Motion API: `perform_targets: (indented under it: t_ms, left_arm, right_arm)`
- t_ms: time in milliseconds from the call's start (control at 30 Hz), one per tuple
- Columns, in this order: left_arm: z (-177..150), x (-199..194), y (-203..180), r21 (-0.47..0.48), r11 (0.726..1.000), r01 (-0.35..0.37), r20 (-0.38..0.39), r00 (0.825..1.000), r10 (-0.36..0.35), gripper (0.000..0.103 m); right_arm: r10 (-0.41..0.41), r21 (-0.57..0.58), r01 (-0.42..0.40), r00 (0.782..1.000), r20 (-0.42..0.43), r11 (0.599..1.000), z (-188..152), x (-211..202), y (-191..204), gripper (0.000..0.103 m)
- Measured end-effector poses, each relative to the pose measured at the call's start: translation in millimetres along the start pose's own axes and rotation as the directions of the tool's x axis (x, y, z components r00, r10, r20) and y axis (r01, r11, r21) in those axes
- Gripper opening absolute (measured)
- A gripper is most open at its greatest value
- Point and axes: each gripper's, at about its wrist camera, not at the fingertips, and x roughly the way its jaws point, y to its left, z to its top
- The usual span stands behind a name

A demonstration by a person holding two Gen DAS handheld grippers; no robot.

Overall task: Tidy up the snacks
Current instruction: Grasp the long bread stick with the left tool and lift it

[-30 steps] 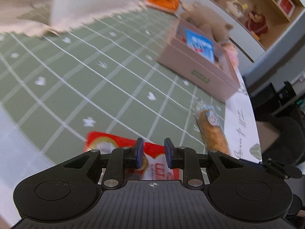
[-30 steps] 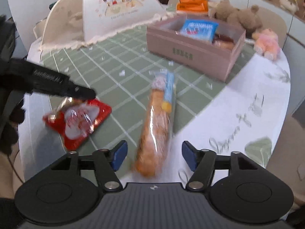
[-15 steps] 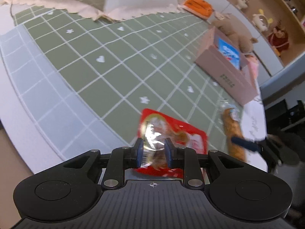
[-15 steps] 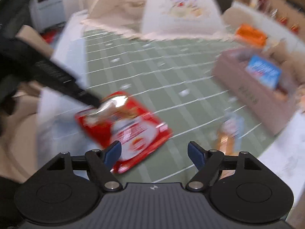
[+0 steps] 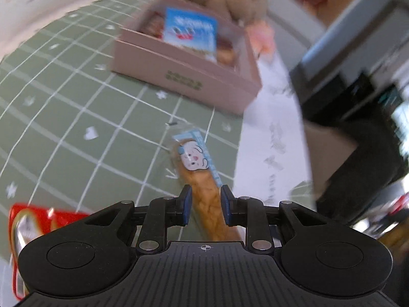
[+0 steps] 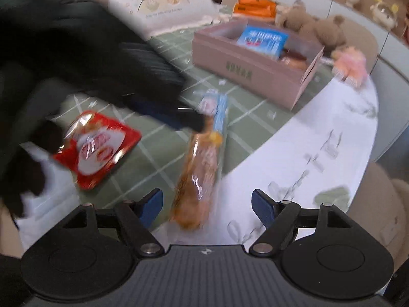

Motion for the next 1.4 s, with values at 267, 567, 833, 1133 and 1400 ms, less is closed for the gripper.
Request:
perform_targets:
  t_ms: [267, 567, 833, 1133, 1400]
  left_arm:
    - [0, 20, -22, 0.102, 0.993, -0.068, -0.032, 0.997, 0.071, 0.053]
    - [3, 7, -10, 0.170, 0.975, -0.142, -0.048, 0.987, 0.152, 0.054]
    - [9, -3, 2, 0.261, 0.936, -0.237, -0.055, 0.964, 0.259, 0.057]
    - [13, 23, -14, 0.360, 0.901, -0.243, -0.067, 0.956, 0.285, 0.041]
    - [14, -33, 26, 0.237, 0.961, -0.146, -0.001, 0.989, 0.150, 0.034]
  right_arm:
    - [0.073, -0.002, -0.073, 0.997, -0.003, 0.997, -1, 13, 17, 0.077]
    - [0.153, -0.080, -0.149, 0.987, 0.043, 0.986, 13, 14, 37, 0.076]
    - [0.205, -0.214, -0.186, 0.976, 0.072, 0.959, 34, 16, 72, 0.074]
    - [0.161, -0.130, -0.158, 0.987, 0.007, 0.979, 22, 12, 24, 0.079]
    - [0.189, -0.121, -0.190, 0.982, -0.019, 0.974, 22, 18, 23, 0.079]
